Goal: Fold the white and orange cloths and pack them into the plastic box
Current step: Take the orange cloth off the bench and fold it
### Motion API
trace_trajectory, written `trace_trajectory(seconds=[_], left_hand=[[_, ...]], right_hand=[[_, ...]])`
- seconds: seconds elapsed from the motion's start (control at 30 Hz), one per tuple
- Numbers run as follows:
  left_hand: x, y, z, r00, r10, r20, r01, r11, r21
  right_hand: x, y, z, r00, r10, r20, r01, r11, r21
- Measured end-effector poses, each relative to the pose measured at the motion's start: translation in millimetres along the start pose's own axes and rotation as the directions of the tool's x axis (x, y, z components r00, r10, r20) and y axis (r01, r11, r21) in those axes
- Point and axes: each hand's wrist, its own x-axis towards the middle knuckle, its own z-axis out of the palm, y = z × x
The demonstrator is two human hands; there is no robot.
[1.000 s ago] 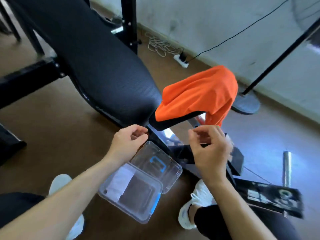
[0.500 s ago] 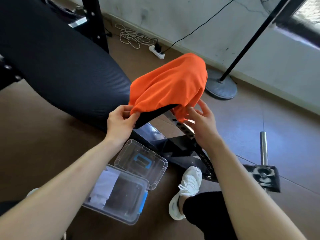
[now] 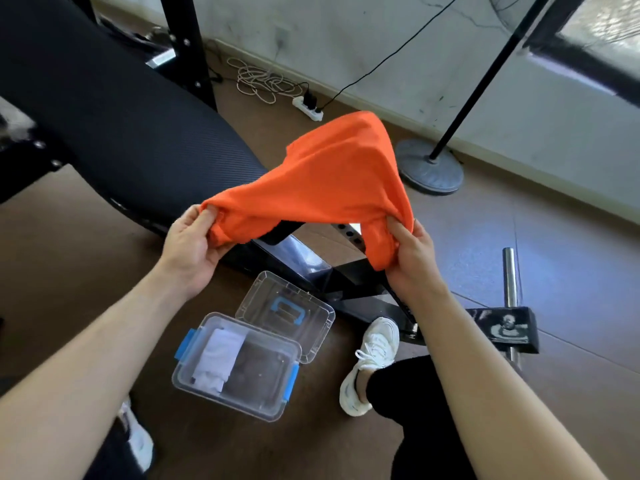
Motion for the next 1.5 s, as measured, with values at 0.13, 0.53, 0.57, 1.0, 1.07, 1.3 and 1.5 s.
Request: trace_trajectory(seconds=[0.13,0.53,0.57,1.0,1.07,1.3,1.5], left_hand=[[-37.4,5.0,-16.3,0.999,0.002,-0.054,0.003,0.995,0.098],[-146.1,30.9,-58.3,0.998,0.043,-0.050,-0.022,0.930,0.368],[-152.8,31.3,-57.2,0.999,0.024,-0.022,-0.013,0.918,0.397],[-228.2,11.4,-34.4,0.916,-0.165,0.365,-0.048,0.859,0.510],[-229.8,12.2,-42.2,0.903,-0.166,0.396,-0.090,0.828,0.553],[-210.1,-5.3,-80.0,0.898,-0.235,0.373,-0.221,0.493,0.841],[-197.6,0.1,-91.9,0.915,-0.217,0.341,-0.196,0.499,0.844]], right_hand=[[-45.1,-3.4,-10.6,0.995,-0.104,-0.007,0.100,0.972,-0.215],[-124.4,32.5,-37.5,0.962,-0.160,0.220,0.271,0.617,-0.739],[-128.3,36.9,-37.7,0.962,-0.151,0.229,0.274,0.542,-0.794],[-226.7,58.0,25.4,0.622,0.185,0.761,0.329,0.820,-0.468],[-223.3,59.6,25.0,0.622,0.196,0.758,0.319,0.821,-0.474],[-208.2,51.1,10.7,0.734,0.099,0.672,0.312,0.830,-0.463],[-189.0,45.3,-5.1,0.811,0.062,0.582,0.270,0.842,-0.467]])
